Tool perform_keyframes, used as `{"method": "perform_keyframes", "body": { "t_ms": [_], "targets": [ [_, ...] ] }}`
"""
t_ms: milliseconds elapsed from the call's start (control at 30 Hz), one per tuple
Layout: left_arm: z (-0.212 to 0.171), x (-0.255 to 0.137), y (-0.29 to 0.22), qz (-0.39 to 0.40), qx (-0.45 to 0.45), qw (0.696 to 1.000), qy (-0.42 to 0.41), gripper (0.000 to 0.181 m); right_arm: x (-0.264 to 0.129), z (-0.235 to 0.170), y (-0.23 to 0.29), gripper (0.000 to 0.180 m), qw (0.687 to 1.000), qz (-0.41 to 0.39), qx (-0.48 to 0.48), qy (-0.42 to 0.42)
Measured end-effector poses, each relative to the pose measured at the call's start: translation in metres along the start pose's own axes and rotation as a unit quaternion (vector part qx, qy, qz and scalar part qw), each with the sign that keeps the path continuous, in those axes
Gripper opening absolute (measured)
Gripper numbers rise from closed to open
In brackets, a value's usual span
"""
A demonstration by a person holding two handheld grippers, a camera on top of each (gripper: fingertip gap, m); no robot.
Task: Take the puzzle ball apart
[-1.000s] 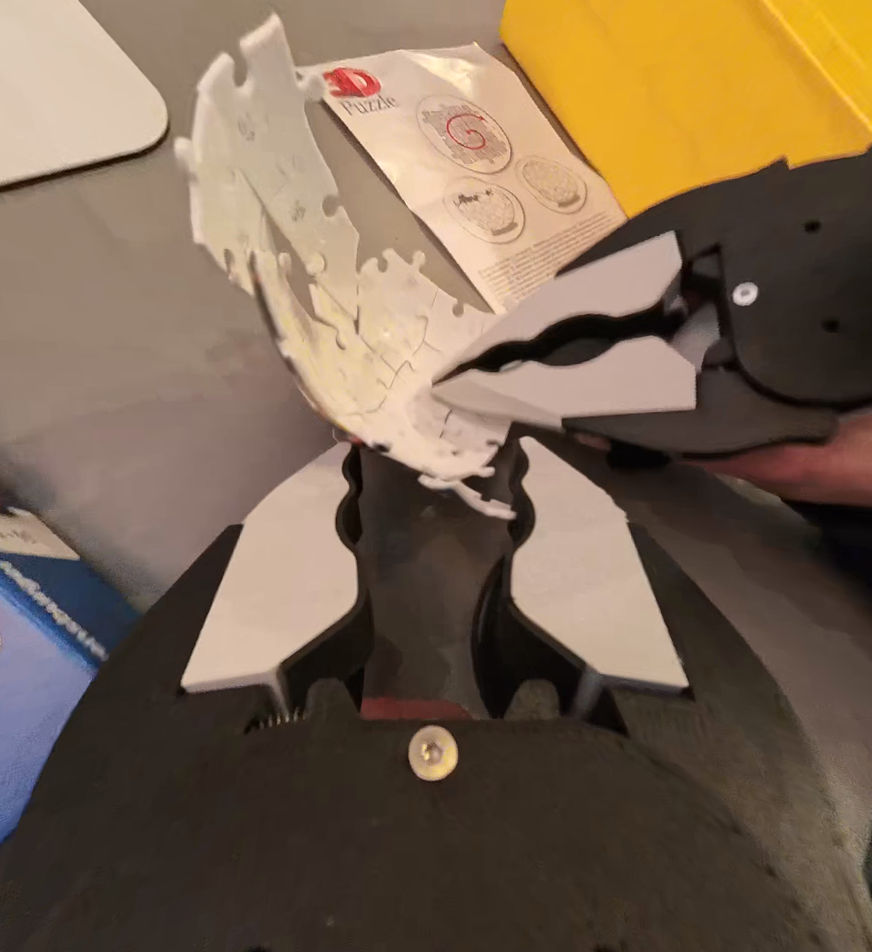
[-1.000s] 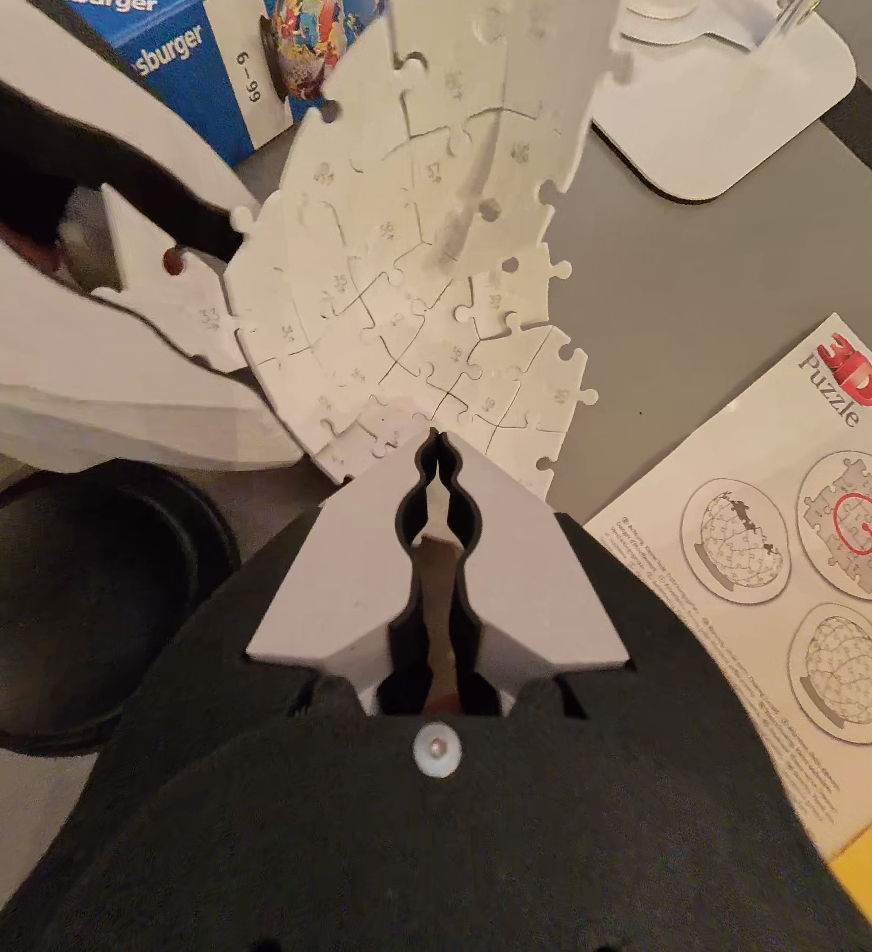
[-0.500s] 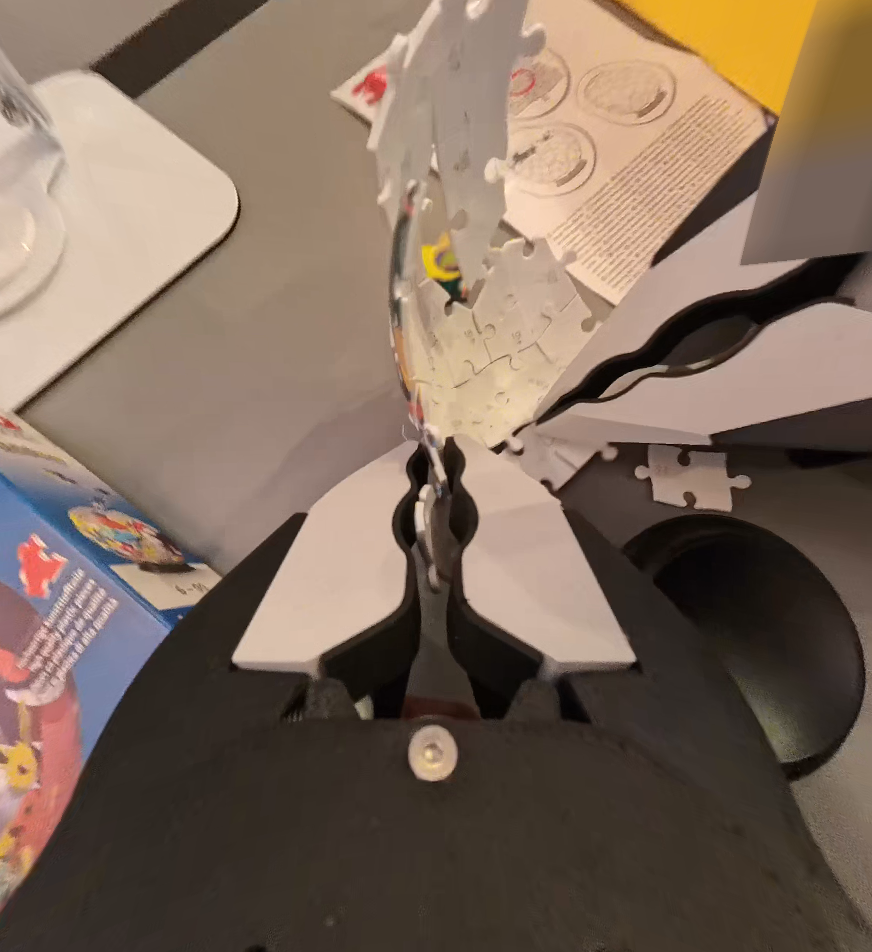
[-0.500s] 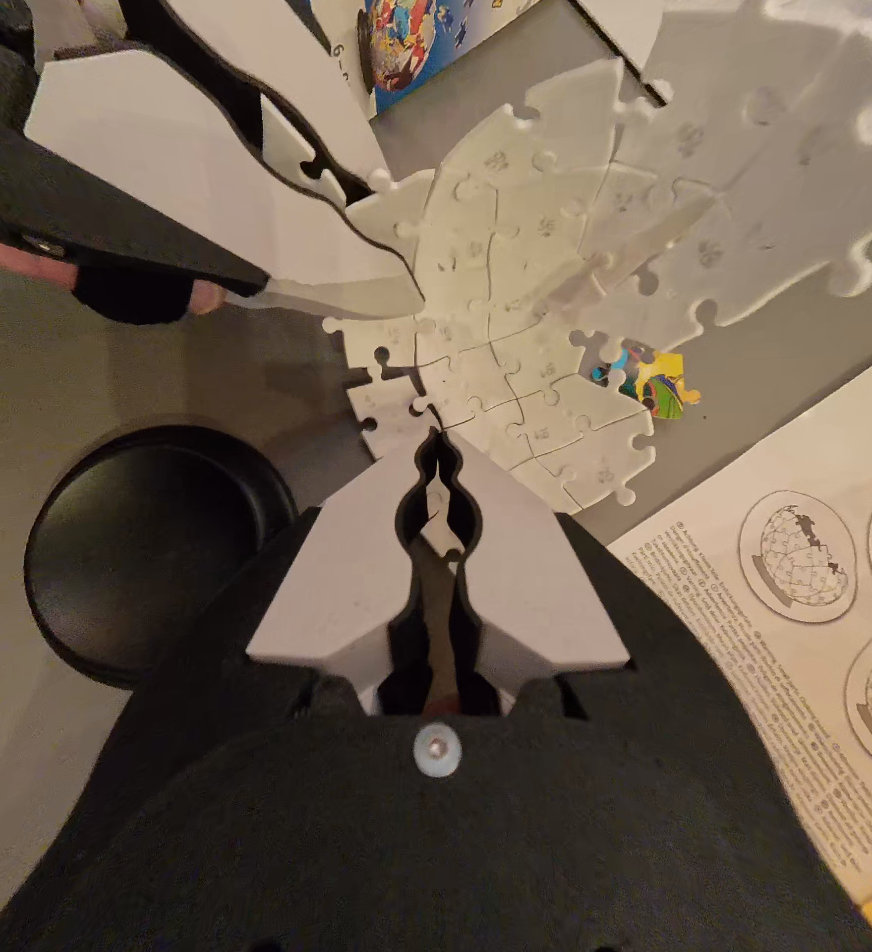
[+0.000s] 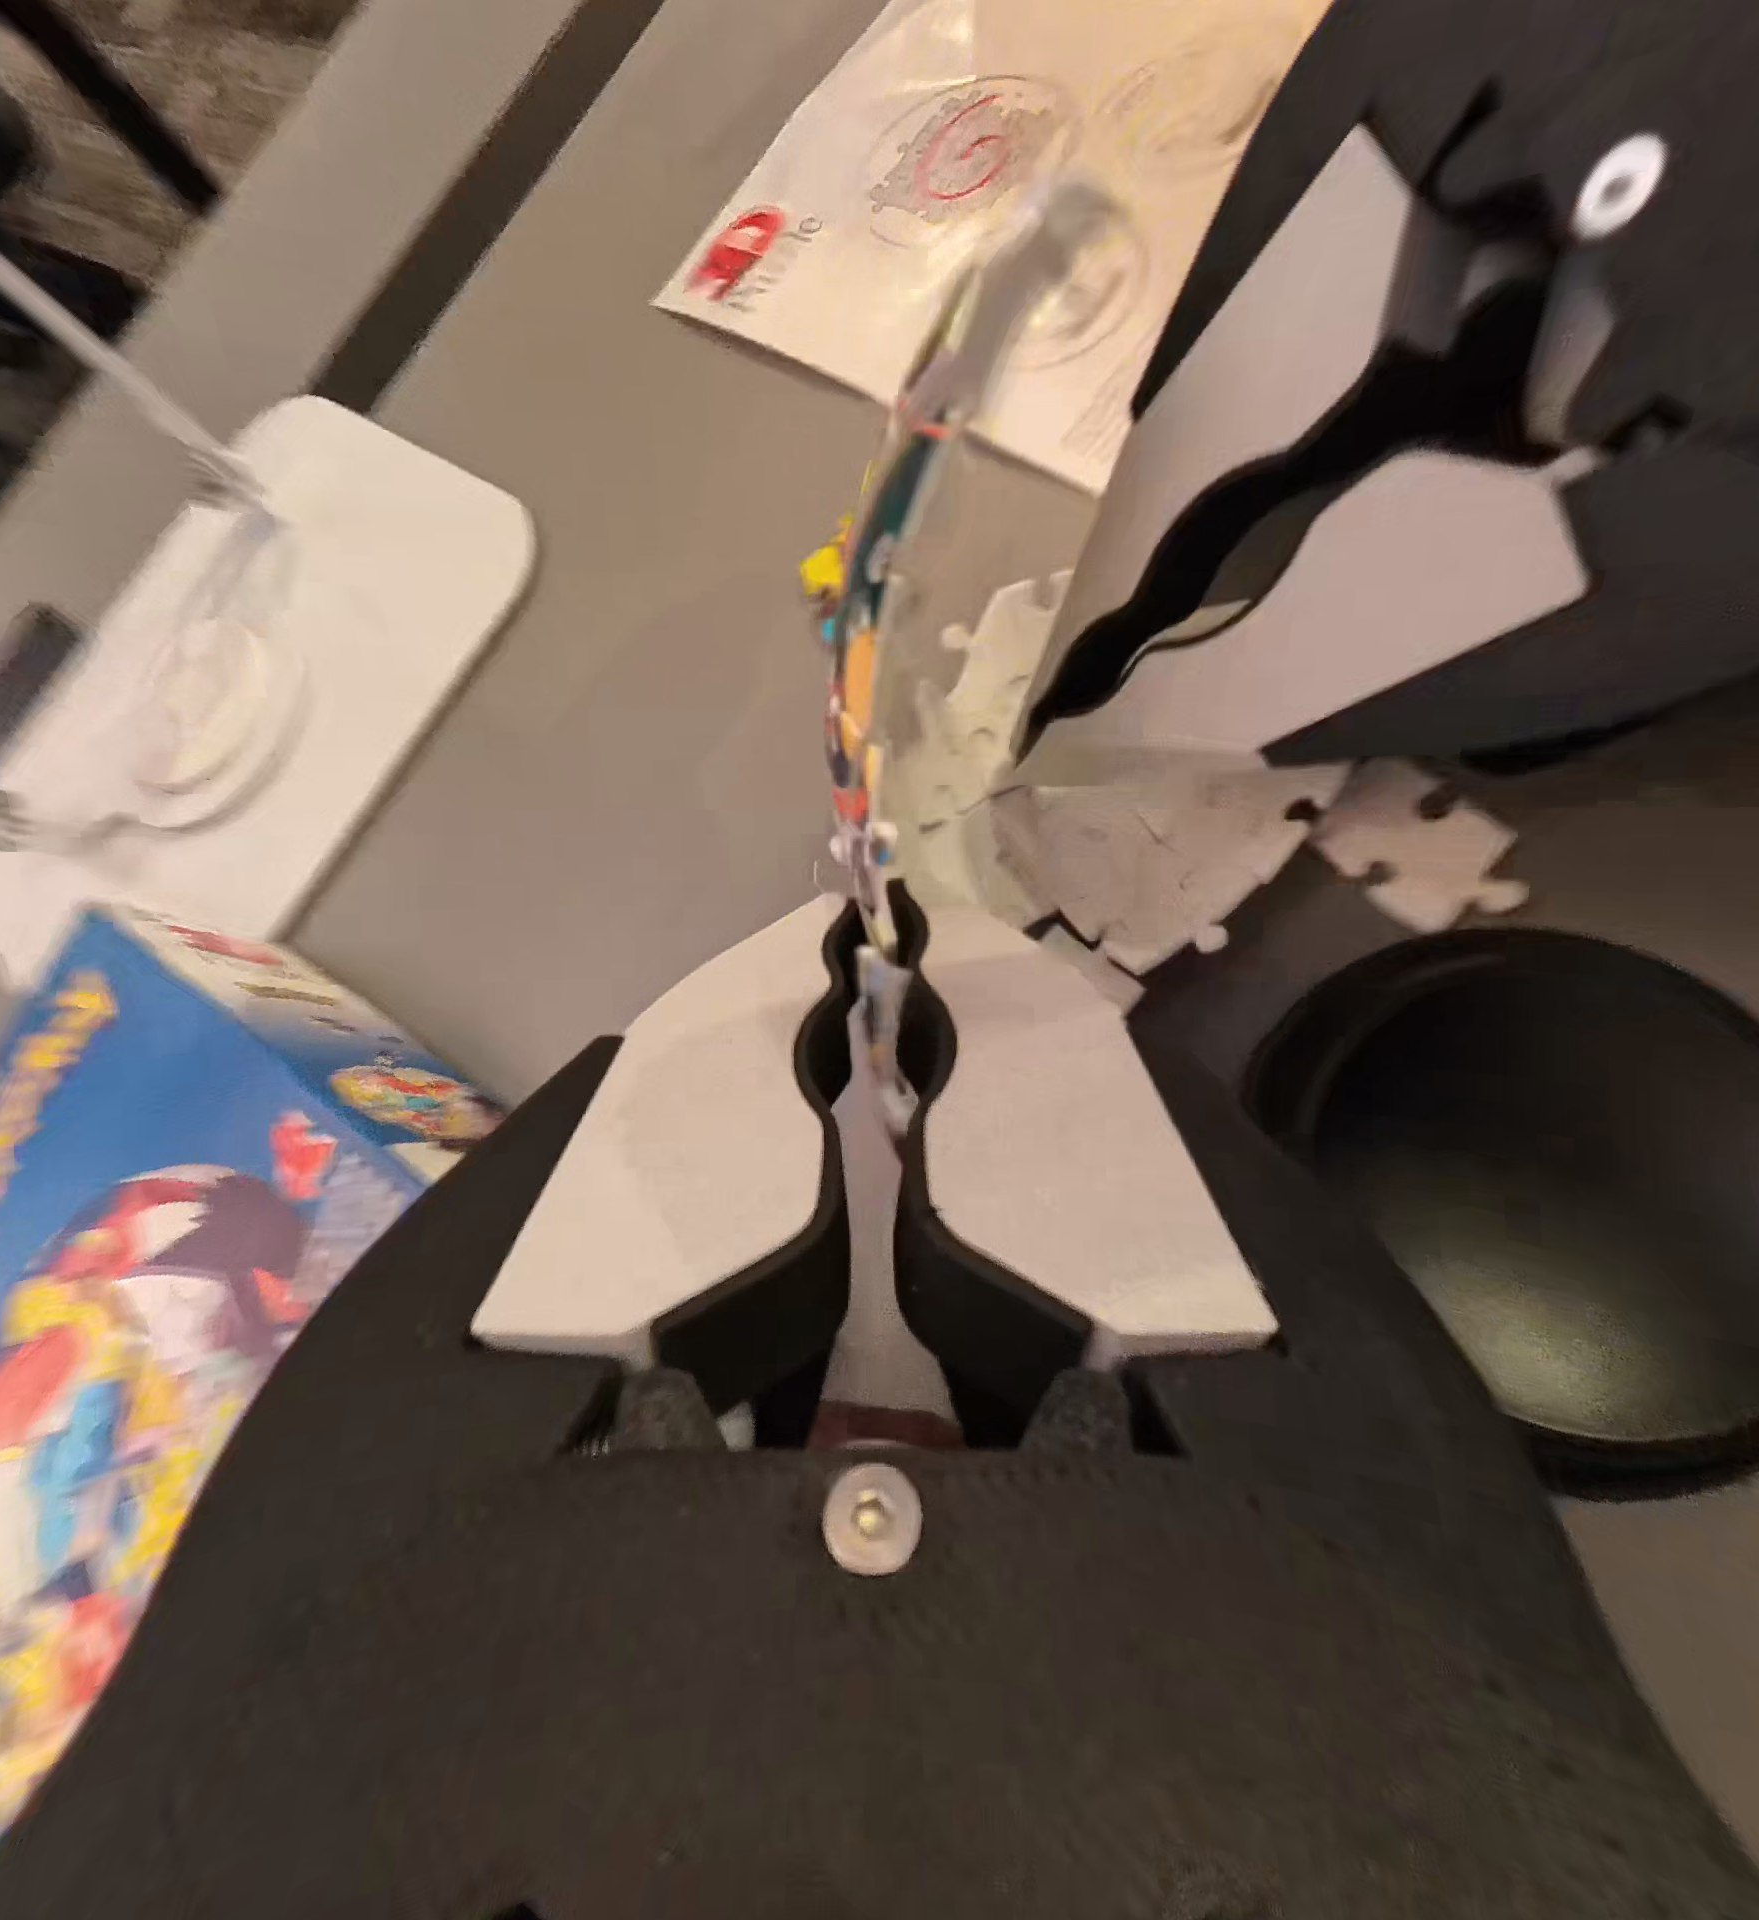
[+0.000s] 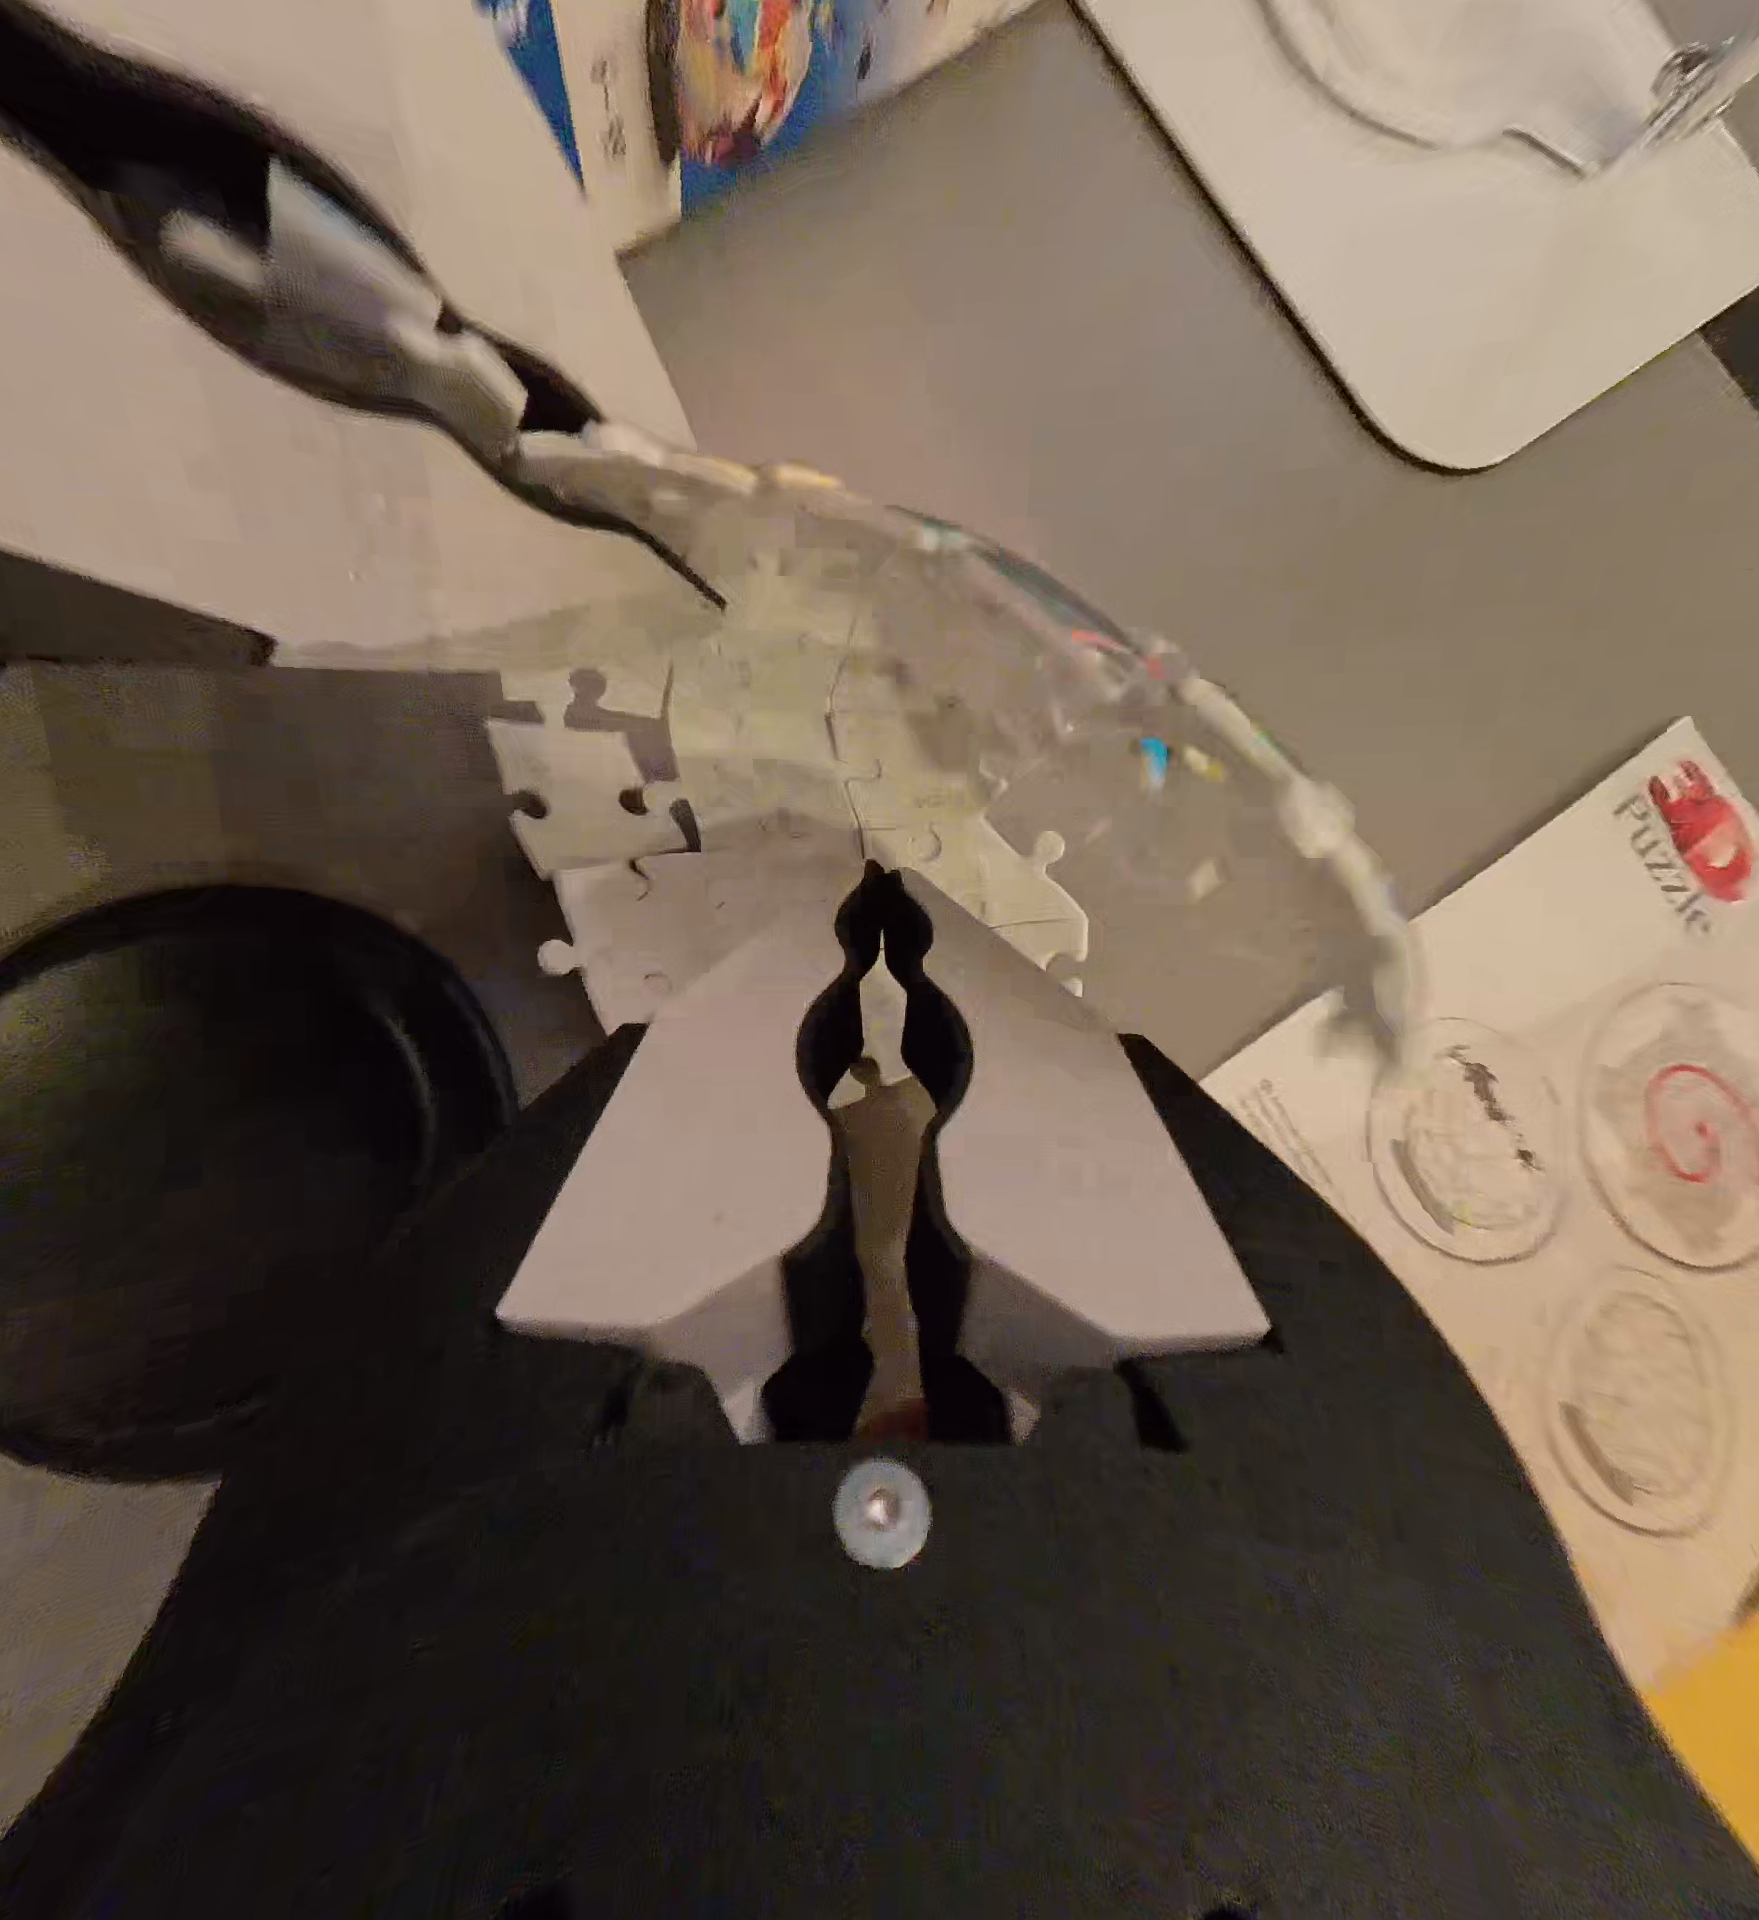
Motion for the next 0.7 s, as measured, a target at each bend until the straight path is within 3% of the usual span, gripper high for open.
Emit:
{"method": "perform_keyframes", "body": {
  "t_ms": [133,333,500,600,700],
  "targets": [
    [0.005,-0.004,0.0,0.025,0.079,0.996,-0.015,0.004,-0.001,0.005,0.001,0.0,0.999,0.021,0.046,-0.013],
    [0.013,-0.018,0.025,0.081,0.063,0.992,-0.076,0.002,-0.037,0.034,-0.012,0.0,0.992,0.006,0.07,-0.101],
    [0.021,-0.023,0.023,0.139,0.196,0.967,-0.081,0.003,-0.073,0.072,-0.032,0.0,0.984,-0.034,0.051,-0.166],
    [0.013,-0.023,0.023,0.143,0.216,0.963,-0.073,0.003,-0.09,0.081,-0.036,0.0,0.982,-0.032,0.059,-0.178],
    [0.015,-0.022,0.018,0.14,0.249,0.955,-0.075,0.003,-0.082,0.076,-0.03,0.0,0.984,-0.013,0.06,-0.167]
  ]
}}
Point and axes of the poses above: each gripper's, where its closed fingertips meet, x out along the fingers, z out of its top, y = z × x across the jaws, the point moved 1 cm from there along -x, back along the fingers, and after that the axes turned 15 degrees about -y, right-handed, at the moved point
